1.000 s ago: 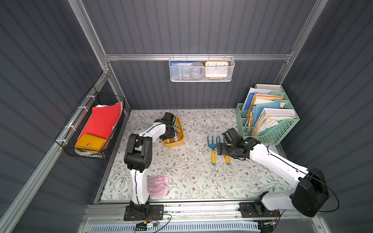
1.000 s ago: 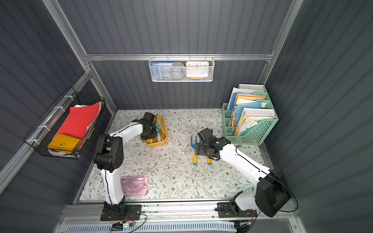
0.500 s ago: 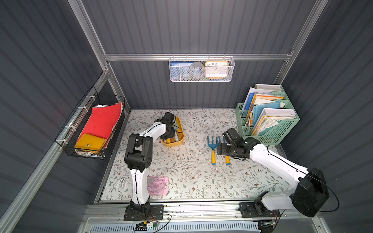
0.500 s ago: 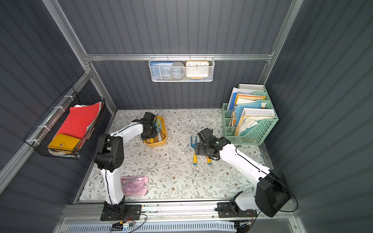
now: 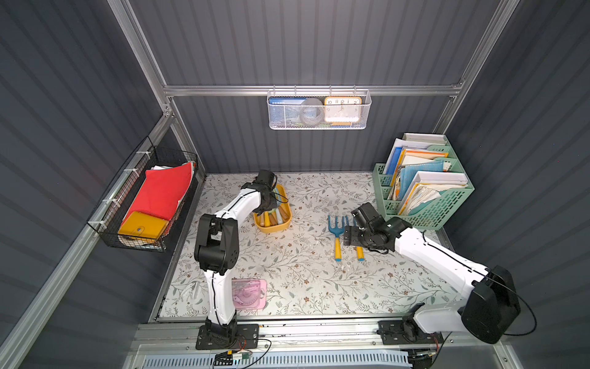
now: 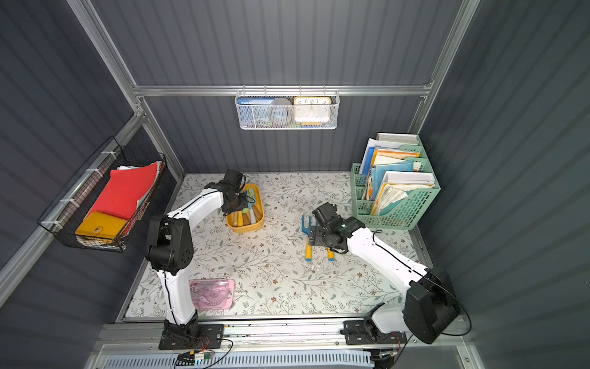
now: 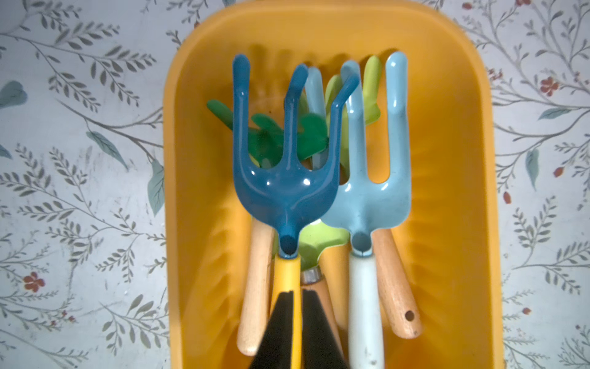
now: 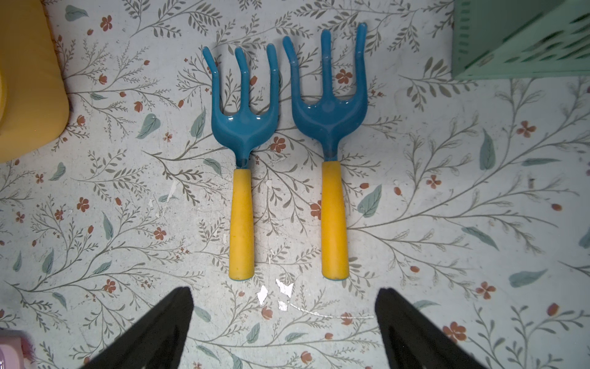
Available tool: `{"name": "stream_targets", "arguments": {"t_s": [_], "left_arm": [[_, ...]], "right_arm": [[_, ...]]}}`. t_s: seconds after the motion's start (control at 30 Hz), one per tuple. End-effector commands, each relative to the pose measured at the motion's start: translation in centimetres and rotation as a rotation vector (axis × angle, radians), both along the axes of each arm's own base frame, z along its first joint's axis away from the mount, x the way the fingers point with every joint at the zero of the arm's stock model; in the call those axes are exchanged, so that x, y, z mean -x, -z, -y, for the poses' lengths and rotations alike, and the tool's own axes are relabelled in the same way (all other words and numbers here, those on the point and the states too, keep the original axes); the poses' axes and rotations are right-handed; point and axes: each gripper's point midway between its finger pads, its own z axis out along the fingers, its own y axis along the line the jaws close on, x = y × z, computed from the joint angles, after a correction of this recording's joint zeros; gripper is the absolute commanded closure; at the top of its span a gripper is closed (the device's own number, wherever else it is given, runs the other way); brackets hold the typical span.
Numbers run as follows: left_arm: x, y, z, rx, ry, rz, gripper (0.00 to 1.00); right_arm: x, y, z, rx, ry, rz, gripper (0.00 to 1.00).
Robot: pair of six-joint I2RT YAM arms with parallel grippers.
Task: Take the hand rake out of the storage box
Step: Pick up the rake from the storage box, then place the rake at the center of the board.
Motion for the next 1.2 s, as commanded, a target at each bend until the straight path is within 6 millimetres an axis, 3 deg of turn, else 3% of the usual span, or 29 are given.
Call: {"name": "stream_targets", "arguments": {"t_s": [0.0,0.13,0.4,0.73,0.97,1.17], "left_arm": [[0.0,-1.0,-0.4,-0.004,-0.016,0.005,0.75],[-1.1,-0.7,1.3,0.074,0.014,0.035,0.72],[-1.4,1.9,3.6,0.182,-0.019,0.006,0.65],[-1.0,5.4,3.8,0.178,-0.019,-0.052,0.62],[0.5,8.0,4.5,0.218,0.004,-0.117,0.63],[1.6,9.6,4.5,0.218,0.003,-0.161,0.73]], "right_arm": [[-0.4,-0.4,-0.3,-0.007,0.007,0.017,0.06],[-0.3,-0.4,-0.2,-0.003,0.01,0.017,0.06],[-0.4,-0.1,-0.3,-0.002,0.008,0.011,0.06],[-0.4,-0.1,-0.2,0.003,0.01,0.017,0.06],[-0.4,0.2,-0.4,-0.002,0.003,0.006,0.06],[-0.4,0.2,-0.4,-0.002,0.004,0.006,0.06]]}}
